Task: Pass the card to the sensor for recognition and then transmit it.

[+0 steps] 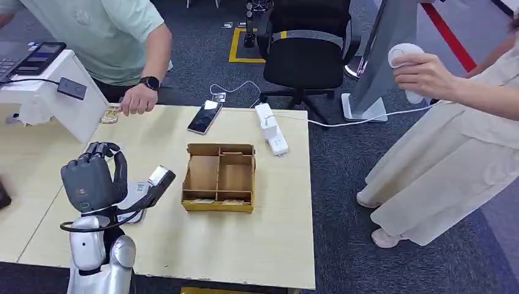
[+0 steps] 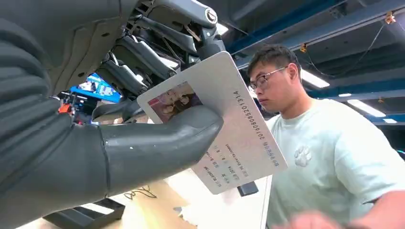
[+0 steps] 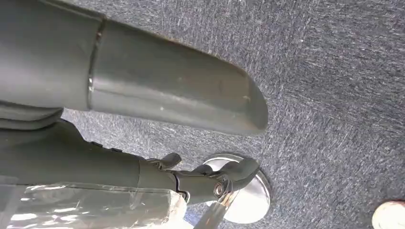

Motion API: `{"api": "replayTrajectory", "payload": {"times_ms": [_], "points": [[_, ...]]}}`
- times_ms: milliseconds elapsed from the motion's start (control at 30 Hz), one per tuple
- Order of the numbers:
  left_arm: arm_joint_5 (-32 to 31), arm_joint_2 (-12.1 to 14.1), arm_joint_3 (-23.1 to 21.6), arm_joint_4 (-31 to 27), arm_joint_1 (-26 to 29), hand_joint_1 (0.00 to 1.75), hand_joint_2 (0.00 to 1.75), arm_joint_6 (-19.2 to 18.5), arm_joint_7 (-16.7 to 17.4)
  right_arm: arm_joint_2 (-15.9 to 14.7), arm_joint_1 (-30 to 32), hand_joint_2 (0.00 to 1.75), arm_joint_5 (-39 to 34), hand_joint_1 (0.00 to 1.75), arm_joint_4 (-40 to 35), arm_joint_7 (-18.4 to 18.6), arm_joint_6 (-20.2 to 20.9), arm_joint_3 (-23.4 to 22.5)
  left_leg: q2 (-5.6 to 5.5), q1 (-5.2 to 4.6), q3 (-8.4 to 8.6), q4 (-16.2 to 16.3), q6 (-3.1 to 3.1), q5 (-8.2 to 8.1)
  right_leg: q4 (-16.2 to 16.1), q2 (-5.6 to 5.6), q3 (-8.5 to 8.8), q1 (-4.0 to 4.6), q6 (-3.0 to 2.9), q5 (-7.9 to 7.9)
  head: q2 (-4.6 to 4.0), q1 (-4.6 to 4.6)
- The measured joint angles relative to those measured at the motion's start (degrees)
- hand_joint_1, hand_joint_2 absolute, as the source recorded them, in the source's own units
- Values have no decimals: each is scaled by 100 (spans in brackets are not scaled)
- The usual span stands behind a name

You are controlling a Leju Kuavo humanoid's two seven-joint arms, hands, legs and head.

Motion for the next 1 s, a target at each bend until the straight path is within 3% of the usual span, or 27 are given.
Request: {"api": "replayTrajectory", "payload": {"times_ms": [300, 533, 800, 1000], "points": [[354, -44, 13, 0, 8, 175, 175, -286, -96, 0, 1, 0, 2, 0, -2, 2, 2, 0, 0, 0, 0, 0, 0, 0, 0, 0, 0, 0, 0, 0, 0, 0], [889, -131, 181, 0, 9, 175, 175, -810, -186, 0, 7, 0, 2, 0, -11, 0, 11, -4, 0, 0, 0, 0, 0, 0, 0, 0, 0, 0, 0, 0, 0, 0], [1373, -291, 533, 15, 15, 175, 175, -1467, -48, 0, 9, 0, 2, 0, -20, -11, 26, -11, 0, 0, 0, 0, 0, 0, 0, 0, 0, 0, 0, 0, 0, 0], [1403, -372, 684, 22, 16, 175, 175, -1528, -48, -2, 10, 0, 2, 0, -26, -15, 26, -11, 0, 0, 0, 0, 0, 0, 0, 0, 0, 0, 0, 0, 0, 0]]}}
